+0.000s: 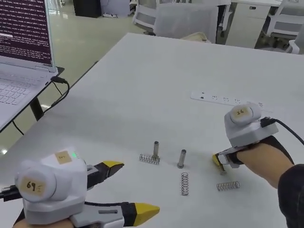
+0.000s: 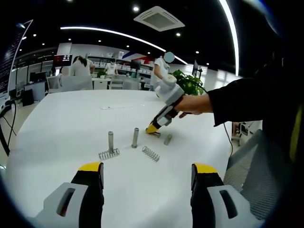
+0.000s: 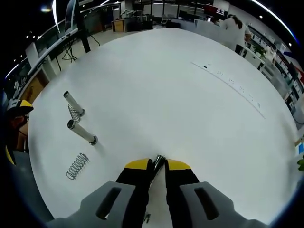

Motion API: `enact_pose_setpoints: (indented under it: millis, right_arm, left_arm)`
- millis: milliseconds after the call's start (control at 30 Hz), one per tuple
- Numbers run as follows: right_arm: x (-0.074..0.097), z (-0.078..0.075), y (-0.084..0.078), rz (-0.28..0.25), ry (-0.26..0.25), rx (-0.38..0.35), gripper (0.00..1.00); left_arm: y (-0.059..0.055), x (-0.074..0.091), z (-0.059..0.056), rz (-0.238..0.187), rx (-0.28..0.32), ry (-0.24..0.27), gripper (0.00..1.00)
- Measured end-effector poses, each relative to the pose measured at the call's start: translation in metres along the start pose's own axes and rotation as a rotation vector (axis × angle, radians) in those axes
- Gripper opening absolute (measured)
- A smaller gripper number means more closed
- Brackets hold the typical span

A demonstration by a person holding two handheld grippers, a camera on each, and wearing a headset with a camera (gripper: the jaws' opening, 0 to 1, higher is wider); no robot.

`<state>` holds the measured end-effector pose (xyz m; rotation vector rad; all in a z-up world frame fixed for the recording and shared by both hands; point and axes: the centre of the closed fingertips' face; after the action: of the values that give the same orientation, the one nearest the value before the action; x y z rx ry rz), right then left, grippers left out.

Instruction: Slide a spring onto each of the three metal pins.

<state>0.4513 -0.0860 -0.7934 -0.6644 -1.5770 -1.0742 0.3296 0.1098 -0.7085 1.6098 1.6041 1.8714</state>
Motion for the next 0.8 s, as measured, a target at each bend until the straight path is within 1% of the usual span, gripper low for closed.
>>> enact_pose_setpoints:
  millis: [200,400,500,667,800]
  right_arm:
    - [0.000,0.002,0.000,0.014,0.003,0.013,0.08]
    - [0.000,0.004,0.000,0.018,0.012,0.026,0.06]
    - [0.000,0.007,-0.001,0.020,0.029,0.022,0.06]
    - [0.005,0.011,-0.001,0.008,0.039,0.024,0.06]
    - [0.012,0.014,0.000,-0.017,0.051,0.015,0.06]
  left_arm:
    - [0.000,0.000,0.000,0.001,0.001,-0.001,0.71]
    - [0.001,0.001,0.000,-0.001,0.001,0.000,0.71]
    - [0.001,0.001,0.000,-0.002,0.000,0.001,0.71]
    - [0.002,0.001,0.000,-0.004,-0.002,0.001,0.71]
    - [0.002,0.002,0.000,-0.005,-0.005,0.002,0.70]
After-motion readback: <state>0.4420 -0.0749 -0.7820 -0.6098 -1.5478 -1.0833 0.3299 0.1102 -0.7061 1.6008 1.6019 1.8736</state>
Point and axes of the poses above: the centre of the closed fingertips' face, and the gripper's own axes: x roughly backward along the fingers, z roughly to its left, y roughly out of its top, and after that the axes turned 15 degrees about z, right-handed
